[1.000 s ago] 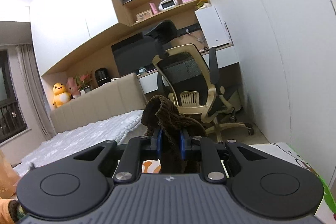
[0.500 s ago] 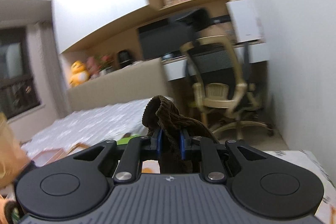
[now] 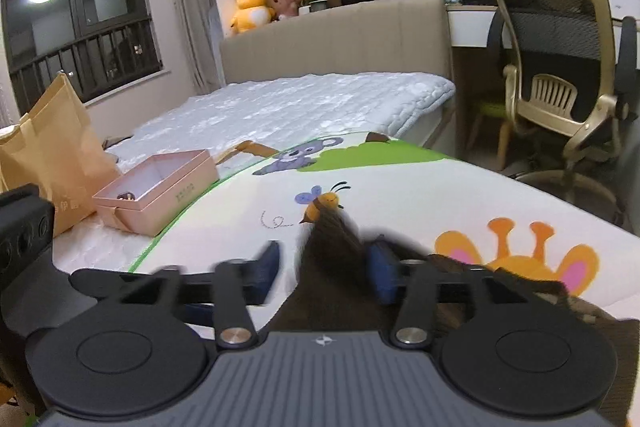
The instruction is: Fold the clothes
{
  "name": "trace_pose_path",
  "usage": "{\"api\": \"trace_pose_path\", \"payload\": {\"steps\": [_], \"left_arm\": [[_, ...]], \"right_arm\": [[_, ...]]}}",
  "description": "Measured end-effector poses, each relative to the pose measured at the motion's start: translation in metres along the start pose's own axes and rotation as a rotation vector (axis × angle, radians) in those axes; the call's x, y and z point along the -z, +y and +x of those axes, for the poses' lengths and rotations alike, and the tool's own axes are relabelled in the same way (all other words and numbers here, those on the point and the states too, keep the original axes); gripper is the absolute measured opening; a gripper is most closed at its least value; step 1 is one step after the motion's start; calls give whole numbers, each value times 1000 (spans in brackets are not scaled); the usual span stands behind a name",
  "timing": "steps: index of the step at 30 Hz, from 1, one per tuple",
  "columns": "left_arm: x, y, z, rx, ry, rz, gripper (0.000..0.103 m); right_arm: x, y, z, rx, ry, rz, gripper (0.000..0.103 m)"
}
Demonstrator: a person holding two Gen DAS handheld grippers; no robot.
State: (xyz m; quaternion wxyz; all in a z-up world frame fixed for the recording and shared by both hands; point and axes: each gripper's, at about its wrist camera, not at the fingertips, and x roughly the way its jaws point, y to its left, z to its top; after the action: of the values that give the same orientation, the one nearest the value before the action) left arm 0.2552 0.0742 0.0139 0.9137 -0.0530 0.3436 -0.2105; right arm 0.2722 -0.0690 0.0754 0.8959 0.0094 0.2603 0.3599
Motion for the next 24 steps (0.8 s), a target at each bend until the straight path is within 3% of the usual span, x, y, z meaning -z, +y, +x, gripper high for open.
{"api": "trace_pose_path", "payload": {"steps": [3,7,10,12,13,15,17,18,20,22,24], "left_arm": [[-7,-1,2,26,-9,-28,94],[-18,-9,22,35,-3,-82,95],[-26,-15,49,-20,11,-117,95],[-30,-15,67,-74,16,-134,92],[-31,-16,74,-93,21,-131,86],[-34,-18,83,-117,20,-103,44],[-37,-23,79,-125,0,-54,26],[-40,-25,75,-130,-21,-30,24],[-43,-25,65,-173,-43,12,24],[-41,-24,65,-238,-13,63,32],[-37,-23,69,-313,31,124,61]], "right_arm": [[-6,-14,-25,-17,-58,28,65],[-5,-44,-71,61,-160,52,75],[11,-67,-97,155,-209,78,83],[24,-84,-108,198,-214,115,84],[31,-92,-110,209,-203,141,84],[44,-107,-112,239,-178,183,84],[50,-117,-109,295,-140,167,84],[53,-120,-106,326,-120,151,84],[57,-128,-101,387,-79,118,84],[63,-130,-83,456,3,30,81],[68,-133,-61,514,97,-48,79]]}}
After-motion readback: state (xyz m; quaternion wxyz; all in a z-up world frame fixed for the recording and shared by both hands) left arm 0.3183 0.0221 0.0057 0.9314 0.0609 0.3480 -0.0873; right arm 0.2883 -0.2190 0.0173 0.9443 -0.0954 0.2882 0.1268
